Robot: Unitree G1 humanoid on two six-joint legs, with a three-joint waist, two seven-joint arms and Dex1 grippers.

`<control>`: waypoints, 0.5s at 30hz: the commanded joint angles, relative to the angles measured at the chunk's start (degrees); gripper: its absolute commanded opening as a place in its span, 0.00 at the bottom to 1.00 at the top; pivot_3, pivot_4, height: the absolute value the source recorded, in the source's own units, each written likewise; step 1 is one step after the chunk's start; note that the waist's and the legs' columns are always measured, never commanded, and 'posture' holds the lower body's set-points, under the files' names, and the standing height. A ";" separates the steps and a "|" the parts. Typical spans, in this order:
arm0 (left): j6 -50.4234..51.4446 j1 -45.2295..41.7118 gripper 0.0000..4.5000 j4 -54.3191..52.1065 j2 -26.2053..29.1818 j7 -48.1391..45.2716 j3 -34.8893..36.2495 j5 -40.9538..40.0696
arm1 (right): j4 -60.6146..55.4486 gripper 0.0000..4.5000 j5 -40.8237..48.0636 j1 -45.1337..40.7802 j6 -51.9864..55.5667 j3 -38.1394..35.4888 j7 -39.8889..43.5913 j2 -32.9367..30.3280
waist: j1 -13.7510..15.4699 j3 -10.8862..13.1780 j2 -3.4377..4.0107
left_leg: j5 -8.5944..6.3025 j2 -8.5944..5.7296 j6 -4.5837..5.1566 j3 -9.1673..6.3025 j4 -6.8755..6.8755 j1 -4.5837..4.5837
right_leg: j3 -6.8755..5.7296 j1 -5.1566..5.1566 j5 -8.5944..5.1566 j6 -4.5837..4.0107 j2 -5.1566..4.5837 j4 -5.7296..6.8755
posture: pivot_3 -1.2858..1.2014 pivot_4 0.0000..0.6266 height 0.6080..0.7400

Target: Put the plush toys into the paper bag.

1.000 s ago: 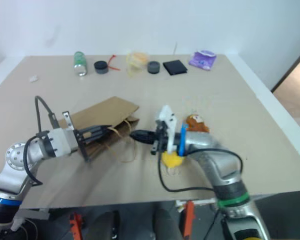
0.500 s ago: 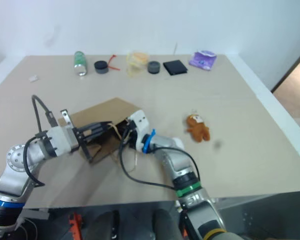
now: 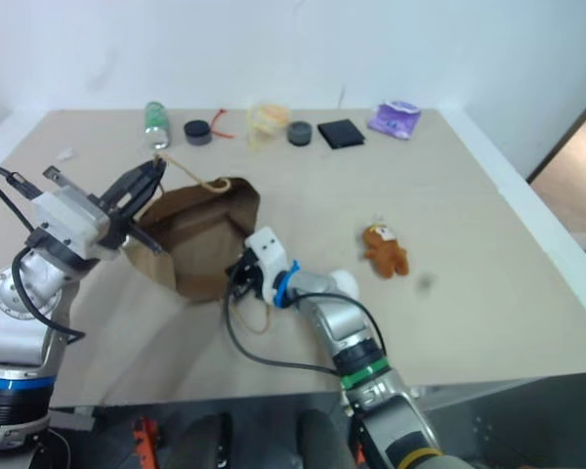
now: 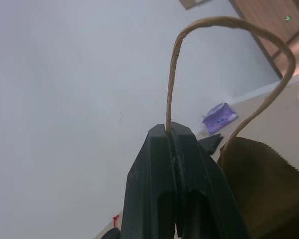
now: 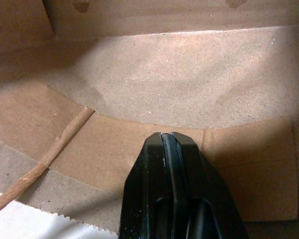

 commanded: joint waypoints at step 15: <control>-2.90 4.74 0.00 -2.22 -1.14 -0.77 -3.68 2.51 | -22.57 0.63 16.75 0.32 2.78 -12.98 12.00 -9.03 | 0.16 0.02 0.02 | 0.00 0.00 -0.01 0.00 -0.07 -0.08 | -0.01 -0.07 -0.02 -0.01 -0.03 -0.01 | 0.52 0.24 1.00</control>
